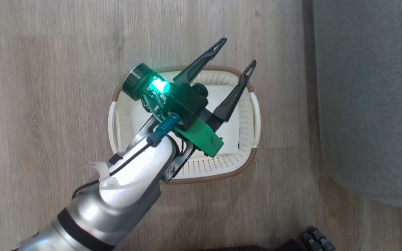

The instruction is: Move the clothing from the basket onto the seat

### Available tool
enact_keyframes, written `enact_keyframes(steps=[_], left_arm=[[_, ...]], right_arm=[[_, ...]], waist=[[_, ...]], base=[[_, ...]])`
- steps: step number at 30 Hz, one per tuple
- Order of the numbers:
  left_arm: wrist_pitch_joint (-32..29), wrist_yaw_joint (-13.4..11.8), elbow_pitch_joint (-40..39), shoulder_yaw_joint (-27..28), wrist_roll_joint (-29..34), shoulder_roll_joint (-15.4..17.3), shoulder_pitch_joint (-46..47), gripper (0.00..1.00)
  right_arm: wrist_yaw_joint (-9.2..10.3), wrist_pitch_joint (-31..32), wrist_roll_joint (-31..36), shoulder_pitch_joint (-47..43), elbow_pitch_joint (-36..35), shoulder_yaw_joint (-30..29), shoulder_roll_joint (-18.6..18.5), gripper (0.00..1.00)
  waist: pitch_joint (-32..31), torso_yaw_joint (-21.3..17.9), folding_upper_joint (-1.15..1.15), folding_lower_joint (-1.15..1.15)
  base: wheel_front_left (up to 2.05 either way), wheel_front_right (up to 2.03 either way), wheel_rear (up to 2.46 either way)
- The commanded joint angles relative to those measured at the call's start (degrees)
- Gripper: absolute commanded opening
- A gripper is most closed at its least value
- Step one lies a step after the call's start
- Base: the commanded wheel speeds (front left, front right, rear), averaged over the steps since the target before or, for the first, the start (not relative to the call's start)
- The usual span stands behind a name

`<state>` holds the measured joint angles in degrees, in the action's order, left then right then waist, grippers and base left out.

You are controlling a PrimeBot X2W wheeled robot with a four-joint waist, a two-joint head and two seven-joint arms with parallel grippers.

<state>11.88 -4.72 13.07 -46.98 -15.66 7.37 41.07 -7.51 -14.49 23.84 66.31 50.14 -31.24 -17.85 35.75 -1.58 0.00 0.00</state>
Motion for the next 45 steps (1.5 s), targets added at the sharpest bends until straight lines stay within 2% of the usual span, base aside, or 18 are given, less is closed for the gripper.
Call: enact_keyframes(steps=[1,8,17,24,29,34,40,45], left_arm=[[0.8,-0.4,-1.2,2.2,-1.0,0.5,0.0,1.00],[2.1,-0.7,1.0,4.5,-4.1,0.1,-2.4,1.00],[2.9,-3.1,3.8,10.5,-9.0,0.6,-8.3,1.00],[3.1,-5.7,1.9,16.2,-9.9,1.5,-14.6,1.00],[3.1,-6.9,0.8,19.3,-9.1,2.2,-19.1,1.00],[3.1,-7.3,0.2,21.8,-8.5,2.6,-23.5,1.00],[3.1,-7.8,-0.9,24.4,-7.6,3.1,-29.0,1.00],[3.1,-8.1,-2.5,26.6,-6.8,3.5,-34.0,1.00]], right_arm=[[0.02,-0.5,-2.0,-2.8,-3.0,2.3,0.2,1.00],[0.02,-0.5,-8.0,-9.8,-6.7,8.0,0.7,1.00],[0.02,-0.5,-14.7,-18.1,-10.0,15.1,0.1,1.00],[0.02,-0.5,-20.2,-22.6,-12.6,21.4,1.9,1.00],[0.02,-0.5,-23.9,-27.6,-16.1,24.9,4.3,1.00],[0.02,-0.5,-26.5,-33.9,-21.3,26.1,7.7,1.00],[0.02,-0.5,-26.7,-43.3,-27.5,27.4,12.3,1.00],[0.02,-0.5,-27.3,-50.4,-31.5,28.3,14.5,1.00]], waist=[[-2.9,-1.0,0.00,0.00],[-9.4,-1.4,0.00,0.00],[-18.9,0.2,0.00,0.00],[-24.6,1.9,0.00,0.00],[-27.8,2.9,0.00,0.00],[-30.7,3.8,0.00,0.00],[-33.1,4.4,0.00,0.00],[-35.0,4.6,0.00,0.00]], base=[[0.00,0.00,0.00],[0.00,0.00,0.00],[0.00,0.00,0.00],[0.00,0.00,0.00],[0.00,0.00,0.00],[0.00,0.00,0.00],[0.00,0.00,0.00],[0.00,0.00,0.00]])
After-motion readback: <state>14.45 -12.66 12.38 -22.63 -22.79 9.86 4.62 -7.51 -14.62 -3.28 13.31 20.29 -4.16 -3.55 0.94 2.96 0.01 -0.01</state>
